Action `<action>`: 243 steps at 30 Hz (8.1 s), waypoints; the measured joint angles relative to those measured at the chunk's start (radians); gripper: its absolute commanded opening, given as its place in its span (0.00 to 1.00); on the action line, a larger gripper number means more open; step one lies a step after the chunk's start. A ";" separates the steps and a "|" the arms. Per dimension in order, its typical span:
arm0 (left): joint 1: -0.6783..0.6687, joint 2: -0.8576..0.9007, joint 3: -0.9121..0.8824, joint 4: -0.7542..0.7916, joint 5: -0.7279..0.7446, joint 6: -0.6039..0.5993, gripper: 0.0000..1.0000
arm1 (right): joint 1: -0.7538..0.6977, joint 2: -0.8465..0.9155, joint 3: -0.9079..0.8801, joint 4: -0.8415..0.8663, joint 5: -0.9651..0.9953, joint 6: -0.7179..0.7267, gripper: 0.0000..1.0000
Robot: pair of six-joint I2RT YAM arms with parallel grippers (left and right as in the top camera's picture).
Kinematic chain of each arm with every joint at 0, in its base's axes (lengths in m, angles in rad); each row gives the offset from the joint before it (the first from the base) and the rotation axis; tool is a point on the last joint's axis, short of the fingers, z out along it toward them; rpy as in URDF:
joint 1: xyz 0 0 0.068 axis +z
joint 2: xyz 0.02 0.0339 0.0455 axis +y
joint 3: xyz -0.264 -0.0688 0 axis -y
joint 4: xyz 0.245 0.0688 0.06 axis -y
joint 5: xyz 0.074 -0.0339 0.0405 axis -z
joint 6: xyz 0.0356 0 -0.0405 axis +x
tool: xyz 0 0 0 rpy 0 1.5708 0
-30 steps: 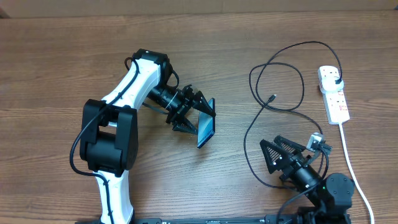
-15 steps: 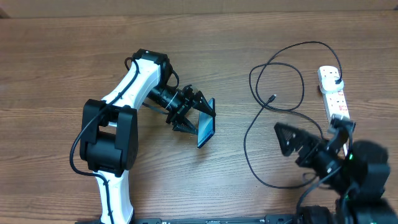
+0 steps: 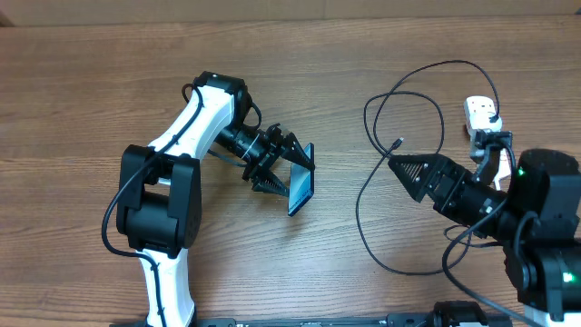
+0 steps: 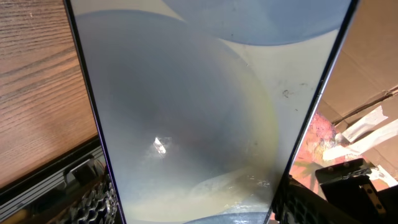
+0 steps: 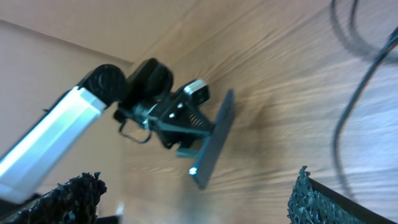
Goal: Plug charger to phone and switch on socket
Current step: 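Move the right gripper toward the held phone's lower edge, then grasp the phone's edge with the right gripper, release left gripper, then carry the phone right with the right gripper, retract left arm, then bring the phone back toward the left gripper and regrasp its end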
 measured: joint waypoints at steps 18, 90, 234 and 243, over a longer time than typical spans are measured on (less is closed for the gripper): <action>0.000 0.000 0.000 0.007 0.000 0.000 0.68 | 0.262 0.105 0.000 0.063 0.238 0.114 1.00; 0.000 0.000 0.000 0.048 0.006 -0.031 0.69 | 1.071 0.674 0.000 0.278 1.295 0.828 0.26; 0.175 -0.690 -0.715 1.143 0.116 -0.889 0.49 | 0.703 0.348 -0.498 1.186 0.405 1.172 0.04; 0.170 -0.689 -0.717 1.137 0.064 -0.933 0.24 | 0.742 0.377 -0.497 1.239 0.481 1.198 0.04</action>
